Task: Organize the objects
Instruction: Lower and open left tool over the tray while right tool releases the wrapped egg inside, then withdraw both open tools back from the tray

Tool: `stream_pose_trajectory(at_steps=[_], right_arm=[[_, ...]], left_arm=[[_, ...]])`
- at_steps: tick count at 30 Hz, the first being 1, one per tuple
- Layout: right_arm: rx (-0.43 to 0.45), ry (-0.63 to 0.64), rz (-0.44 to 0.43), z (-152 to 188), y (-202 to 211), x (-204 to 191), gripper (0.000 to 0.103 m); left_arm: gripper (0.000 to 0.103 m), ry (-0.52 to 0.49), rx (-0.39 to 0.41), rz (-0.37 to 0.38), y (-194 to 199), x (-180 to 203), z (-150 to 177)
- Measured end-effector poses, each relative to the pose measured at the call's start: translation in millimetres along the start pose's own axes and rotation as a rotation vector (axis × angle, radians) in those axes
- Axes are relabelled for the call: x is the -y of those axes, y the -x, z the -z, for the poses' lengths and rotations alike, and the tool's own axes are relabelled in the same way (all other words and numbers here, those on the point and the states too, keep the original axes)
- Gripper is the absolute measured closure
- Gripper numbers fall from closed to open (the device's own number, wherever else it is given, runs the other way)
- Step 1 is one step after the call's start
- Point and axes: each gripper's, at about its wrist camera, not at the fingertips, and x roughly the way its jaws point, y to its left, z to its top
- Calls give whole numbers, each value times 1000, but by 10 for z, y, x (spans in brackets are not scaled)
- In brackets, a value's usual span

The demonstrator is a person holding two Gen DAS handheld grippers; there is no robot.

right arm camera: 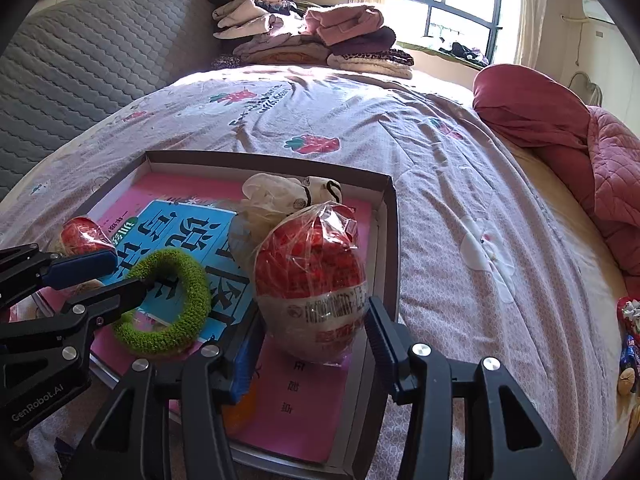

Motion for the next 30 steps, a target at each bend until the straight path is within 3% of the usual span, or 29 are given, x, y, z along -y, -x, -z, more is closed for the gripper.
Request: stream_pose_trajectory(at_steps=[4,18,30], right_arm=[[-1,-9,-3,3,24,7,50],[38,-16,-8,-45,225,-17,49],[131,-14,-24,-112,613,-88,49]], left_arm=[[53,13,12,0,73,-18,26],[52,45,37,-5,347,-60,101],[46,49,76,-36,652,-53,61]])
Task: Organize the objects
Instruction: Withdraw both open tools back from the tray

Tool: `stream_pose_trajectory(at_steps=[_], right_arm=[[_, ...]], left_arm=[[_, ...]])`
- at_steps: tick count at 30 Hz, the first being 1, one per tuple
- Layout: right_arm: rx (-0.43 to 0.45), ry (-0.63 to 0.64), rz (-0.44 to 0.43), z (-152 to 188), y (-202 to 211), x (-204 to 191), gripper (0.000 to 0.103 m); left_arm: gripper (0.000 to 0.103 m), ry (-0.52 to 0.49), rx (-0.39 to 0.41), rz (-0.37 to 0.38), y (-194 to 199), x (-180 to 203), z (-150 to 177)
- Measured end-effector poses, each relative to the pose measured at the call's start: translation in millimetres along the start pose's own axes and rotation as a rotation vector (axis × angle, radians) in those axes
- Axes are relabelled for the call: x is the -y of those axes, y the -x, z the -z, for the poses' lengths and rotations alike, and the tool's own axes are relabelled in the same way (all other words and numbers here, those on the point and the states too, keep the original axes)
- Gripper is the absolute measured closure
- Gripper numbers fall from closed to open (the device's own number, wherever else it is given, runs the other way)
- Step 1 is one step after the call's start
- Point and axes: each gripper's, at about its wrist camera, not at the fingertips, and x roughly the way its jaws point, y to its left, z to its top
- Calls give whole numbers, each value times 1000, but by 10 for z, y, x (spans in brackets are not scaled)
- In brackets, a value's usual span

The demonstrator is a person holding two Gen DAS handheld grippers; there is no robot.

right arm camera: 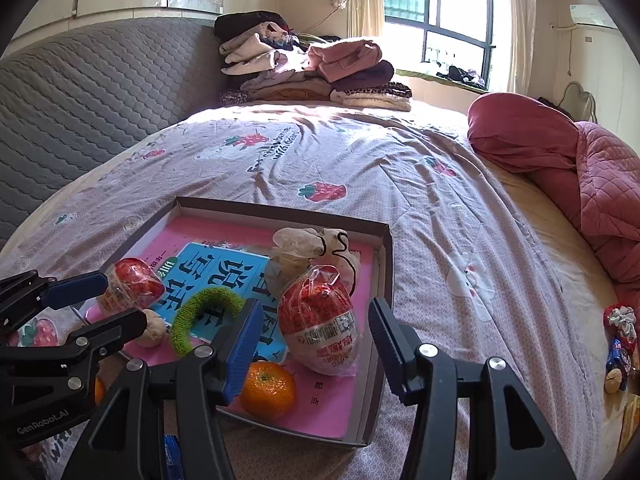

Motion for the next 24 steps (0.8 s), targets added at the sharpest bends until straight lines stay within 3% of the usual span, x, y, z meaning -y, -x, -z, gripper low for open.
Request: stream_pose_trajectory(at_steps=[6,9,24], right_arm=[[33,-14,-30,-28,189,-40,48],[52,-13,-43,-29,294,-82,42],[103,14,-68,25,632,-283,41]], left_arm=[[40,0,25,1,181,2,-25],[38,-4,33,1,259,1,-28],[32,6,67,-15,590,-138,-8]])
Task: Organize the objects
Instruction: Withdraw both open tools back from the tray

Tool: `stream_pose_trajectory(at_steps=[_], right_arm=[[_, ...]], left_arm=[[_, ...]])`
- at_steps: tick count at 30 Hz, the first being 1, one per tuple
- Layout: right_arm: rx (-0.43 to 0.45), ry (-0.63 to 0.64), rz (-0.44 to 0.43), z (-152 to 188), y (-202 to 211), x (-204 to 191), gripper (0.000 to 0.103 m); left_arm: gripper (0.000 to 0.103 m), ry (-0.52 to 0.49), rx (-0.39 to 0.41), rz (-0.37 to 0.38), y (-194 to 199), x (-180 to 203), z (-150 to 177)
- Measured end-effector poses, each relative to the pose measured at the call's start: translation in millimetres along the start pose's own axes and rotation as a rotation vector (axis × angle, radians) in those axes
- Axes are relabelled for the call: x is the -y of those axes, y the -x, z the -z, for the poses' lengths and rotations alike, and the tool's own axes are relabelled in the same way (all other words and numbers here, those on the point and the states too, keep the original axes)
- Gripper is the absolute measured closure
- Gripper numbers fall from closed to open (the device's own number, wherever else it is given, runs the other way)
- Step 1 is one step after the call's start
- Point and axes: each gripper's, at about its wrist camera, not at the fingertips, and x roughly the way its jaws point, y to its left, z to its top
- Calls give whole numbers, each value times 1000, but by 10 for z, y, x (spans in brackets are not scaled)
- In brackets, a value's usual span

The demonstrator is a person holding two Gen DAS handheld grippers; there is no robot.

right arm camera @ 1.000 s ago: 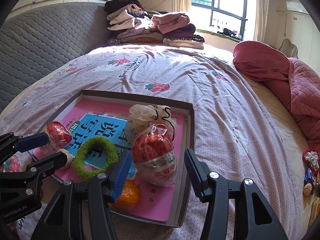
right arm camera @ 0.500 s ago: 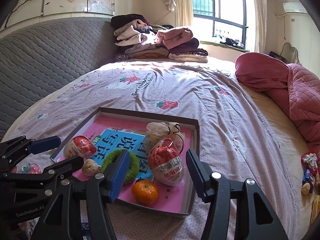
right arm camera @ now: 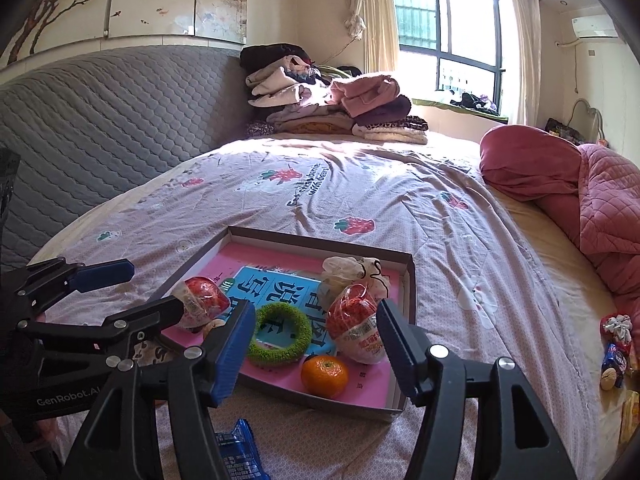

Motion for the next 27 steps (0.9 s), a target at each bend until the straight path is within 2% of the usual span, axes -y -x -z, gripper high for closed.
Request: stream_pose_trajectory(at_steps=[16,27], right_arm=[[75,-15,11,-9,384,72,40],[101,8,-15,140,587,-100,40]], left_arm=[[28,21,49,-25,350,-61,0],[28,21,55,-36,538,-115,165]])
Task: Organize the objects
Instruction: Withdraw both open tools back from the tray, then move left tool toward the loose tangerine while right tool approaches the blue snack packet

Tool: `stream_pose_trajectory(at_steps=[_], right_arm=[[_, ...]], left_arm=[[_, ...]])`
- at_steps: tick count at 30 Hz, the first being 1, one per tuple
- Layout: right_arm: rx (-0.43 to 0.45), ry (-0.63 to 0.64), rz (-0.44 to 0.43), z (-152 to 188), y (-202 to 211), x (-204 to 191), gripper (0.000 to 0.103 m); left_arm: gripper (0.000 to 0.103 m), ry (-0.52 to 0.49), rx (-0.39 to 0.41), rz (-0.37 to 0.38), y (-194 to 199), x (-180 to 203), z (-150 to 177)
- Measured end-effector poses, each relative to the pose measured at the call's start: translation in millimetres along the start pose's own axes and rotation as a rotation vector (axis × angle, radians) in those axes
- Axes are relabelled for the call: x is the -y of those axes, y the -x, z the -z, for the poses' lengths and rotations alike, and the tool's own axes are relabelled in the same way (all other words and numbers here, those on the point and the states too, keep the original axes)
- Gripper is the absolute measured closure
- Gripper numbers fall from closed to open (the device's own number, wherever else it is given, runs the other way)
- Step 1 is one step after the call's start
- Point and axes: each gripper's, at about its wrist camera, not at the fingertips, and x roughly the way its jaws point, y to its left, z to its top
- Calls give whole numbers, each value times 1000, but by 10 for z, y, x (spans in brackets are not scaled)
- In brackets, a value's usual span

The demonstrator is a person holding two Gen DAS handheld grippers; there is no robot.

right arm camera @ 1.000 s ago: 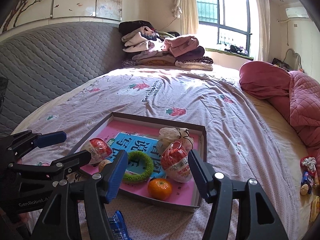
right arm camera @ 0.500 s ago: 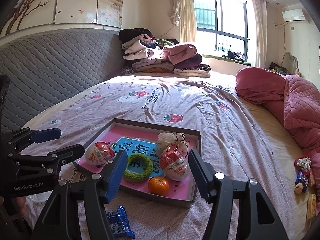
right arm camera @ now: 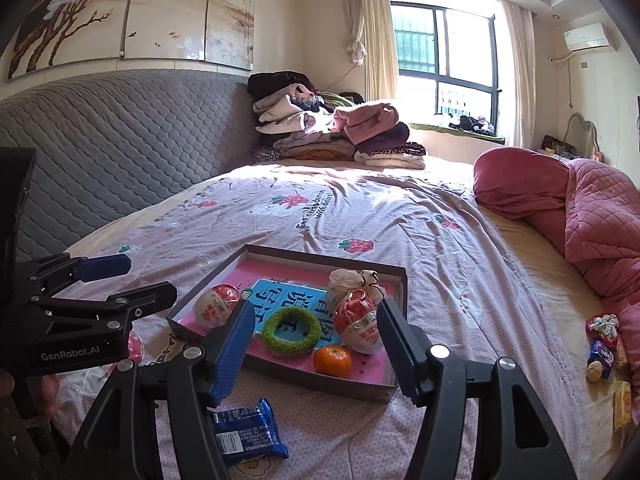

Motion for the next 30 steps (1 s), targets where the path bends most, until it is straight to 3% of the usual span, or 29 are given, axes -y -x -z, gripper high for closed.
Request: stream_pose_trajectory(at_steps=[16,30], right_arm=[[14,46,-54,227,156,-257,37],[-47,81,-63,445,71,-380,36]], left_arm=[[28,-4,-20,-17,170,-198,332],[28,-4,-50,-15,109,-247,468]])
